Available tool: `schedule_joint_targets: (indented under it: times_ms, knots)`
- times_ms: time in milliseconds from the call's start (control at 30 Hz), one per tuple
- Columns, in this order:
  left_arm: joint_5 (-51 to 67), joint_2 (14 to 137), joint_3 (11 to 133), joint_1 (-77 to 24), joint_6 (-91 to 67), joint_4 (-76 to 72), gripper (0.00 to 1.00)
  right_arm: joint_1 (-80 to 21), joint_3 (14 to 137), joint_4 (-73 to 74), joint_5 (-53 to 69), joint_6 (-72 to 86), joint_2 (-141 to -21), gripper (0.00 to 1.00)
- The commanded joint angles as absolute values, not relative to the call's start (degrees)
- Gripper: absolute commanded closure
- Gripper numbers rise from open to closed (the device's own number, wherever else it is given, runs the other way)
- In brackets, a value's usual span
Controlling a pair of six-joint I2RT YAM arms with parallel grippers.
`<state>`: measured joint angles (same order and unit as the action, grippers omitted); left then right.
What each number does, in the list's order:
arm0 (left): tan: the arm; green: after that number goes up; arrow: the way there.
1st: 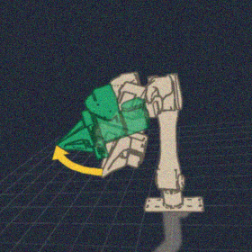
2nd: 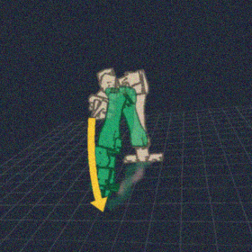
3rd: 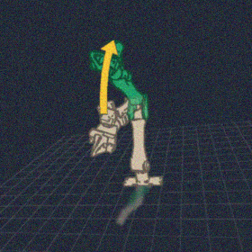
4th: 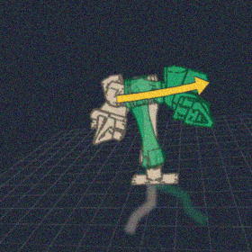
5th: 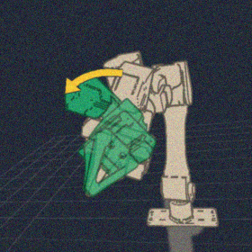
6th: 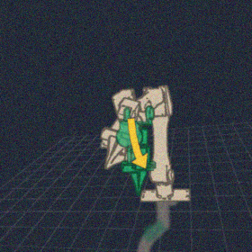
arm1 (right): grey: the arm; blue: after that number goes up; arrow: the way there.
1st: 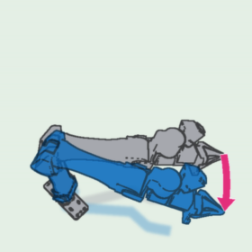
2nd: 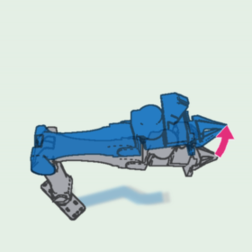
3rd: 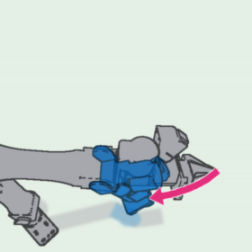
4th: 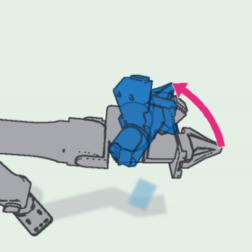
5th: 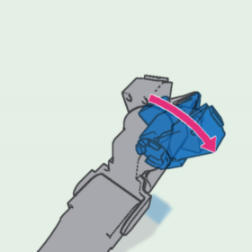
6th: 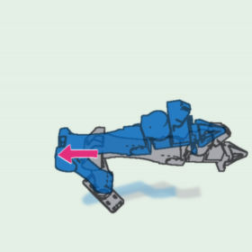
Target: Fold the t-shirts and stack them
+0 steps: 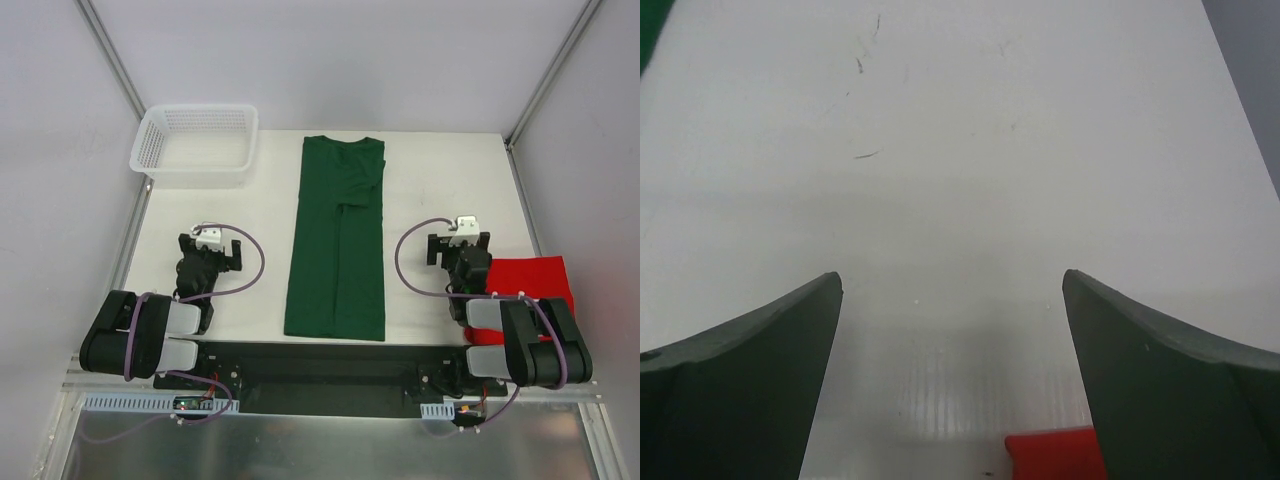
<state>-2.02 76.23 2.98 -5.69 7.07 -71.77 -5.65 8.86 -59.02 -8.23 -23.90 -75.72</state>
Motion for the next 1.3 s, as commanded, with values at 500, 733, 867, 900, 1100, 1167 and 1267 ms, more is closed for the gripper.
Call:
schedule_joint_targets:
  times_ms: [500, 733, 867, 900, 1100, 1167, 1267]
  knots:
    - [-0.1, 76.0, 8.7, -3.7, 5.3, -65.9, 0.01, -2.3, 14.3, -54.4, -6.9, -18.2, -76.1, 0.04]
    - [-0.1, 75.8, 8.6, -3.7, 5.2, -66.0, 0.01, -2.3, 14.4, -54.4, -7.0, -18.3, -76.1, 0.04]
    - [-0.1, 75.8, 8.7, -3.7, 5.2, -66.0, 0.01, -2.2, 14.4, -54.4, -7.0, -18.2, -76.1, 0.04]
    - [-0.1, 75.8, 8.7, -3.6, 5.2, -65.9, 0.01, -2.2, 14.3, -54.5, -7.0, -18.2, -76.1, 0.04]
    - [-0.1, 75.8, 8.8, -3.5, 5.2, -65.9, 0.01, -2.2, 14.4, -54.4, -7.0, -18.3, -76.1, 0.04]
    - [-0.2, 75.8, 8.8, -3.5, 5.2, -65.8, 0.01, -2.3, 14.3, -54.4, -7.0, -18.3, -76.1, 0.04]
    - [-0.1, 75.9, 8.9, -3.5, 5.1, -65.8, 0.01, -2.3, 14.3, -54.5, -7.0, -18.2, -76.1, 0.04]
